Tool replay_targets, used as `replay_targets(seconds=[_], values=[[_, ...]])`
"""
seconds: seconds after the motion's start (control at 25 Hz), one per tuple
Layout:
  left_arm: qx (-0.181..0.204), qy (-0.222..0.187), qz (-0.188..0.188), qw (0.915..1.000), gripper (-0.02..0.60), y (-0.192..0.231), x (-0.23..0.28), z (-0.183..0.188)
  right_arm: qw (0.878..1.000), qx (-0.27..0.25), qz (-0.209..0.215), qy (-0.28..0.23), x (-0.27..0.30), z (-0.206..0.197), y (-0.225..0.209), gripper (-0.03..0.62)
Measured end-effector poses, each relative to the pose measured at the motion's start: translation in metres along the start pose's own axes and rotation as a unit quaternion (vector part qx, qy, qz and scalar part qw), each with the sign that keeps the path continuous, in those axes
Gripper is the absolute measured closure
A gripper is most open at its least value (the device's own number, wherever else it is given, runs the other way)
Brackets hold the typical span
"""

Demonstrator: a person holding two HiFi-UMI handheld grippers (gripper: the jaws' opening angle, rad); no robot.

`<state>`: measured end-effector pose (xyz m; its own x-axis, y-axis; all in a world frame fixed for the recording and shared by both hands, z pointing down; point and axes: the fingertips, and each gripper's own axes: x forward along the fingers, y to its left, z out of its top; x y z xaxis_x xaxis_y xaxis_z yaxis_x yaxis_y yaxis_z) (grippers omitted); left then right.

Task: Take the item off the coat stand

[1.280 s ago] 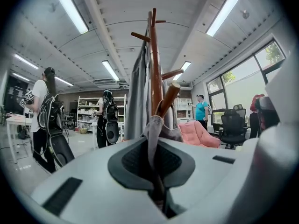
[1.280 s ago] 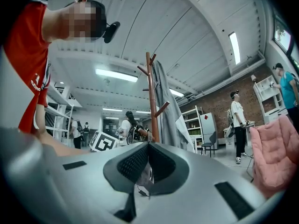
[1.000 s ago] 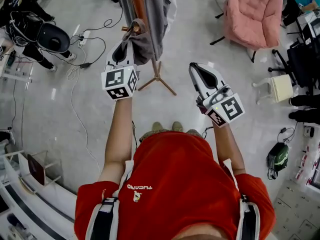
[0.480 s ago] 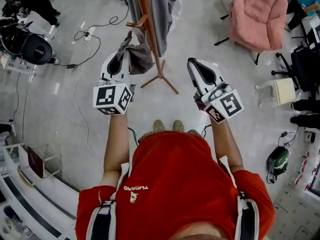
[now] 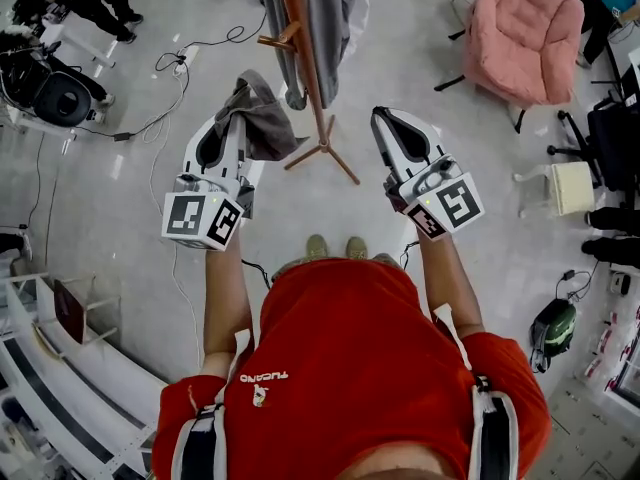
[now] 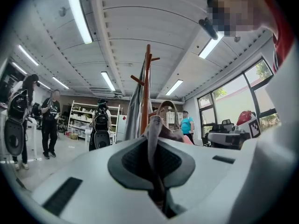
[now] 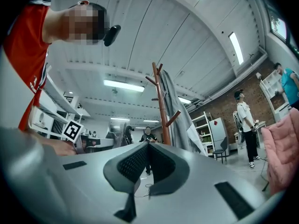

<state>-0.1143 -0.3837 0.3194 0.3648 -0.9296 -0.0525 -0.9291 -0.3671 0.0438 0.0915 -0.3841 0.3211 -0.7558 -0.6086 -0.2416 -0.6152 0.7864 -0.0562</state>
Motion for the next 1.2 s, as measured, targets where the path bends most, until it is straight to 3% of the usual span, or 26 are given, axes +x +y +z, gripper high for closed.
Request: replay_targets(seconds=[0.32,1.2], values=[[-0.010,-0.007,0.001,0.9999,0.563,-0.0002,-0.0082,0.0021,1.000,-0.029,0.006,0.007,0.0011,-0.0020,0.0065,0.569],[-0.008,-0.001,0.001,1.0000,0.563,-0.0070,-0.0013,-0.0021,0.999,-0.030,0.017,0.010,-0.0057,-0.0005,0.0001,0.569]])
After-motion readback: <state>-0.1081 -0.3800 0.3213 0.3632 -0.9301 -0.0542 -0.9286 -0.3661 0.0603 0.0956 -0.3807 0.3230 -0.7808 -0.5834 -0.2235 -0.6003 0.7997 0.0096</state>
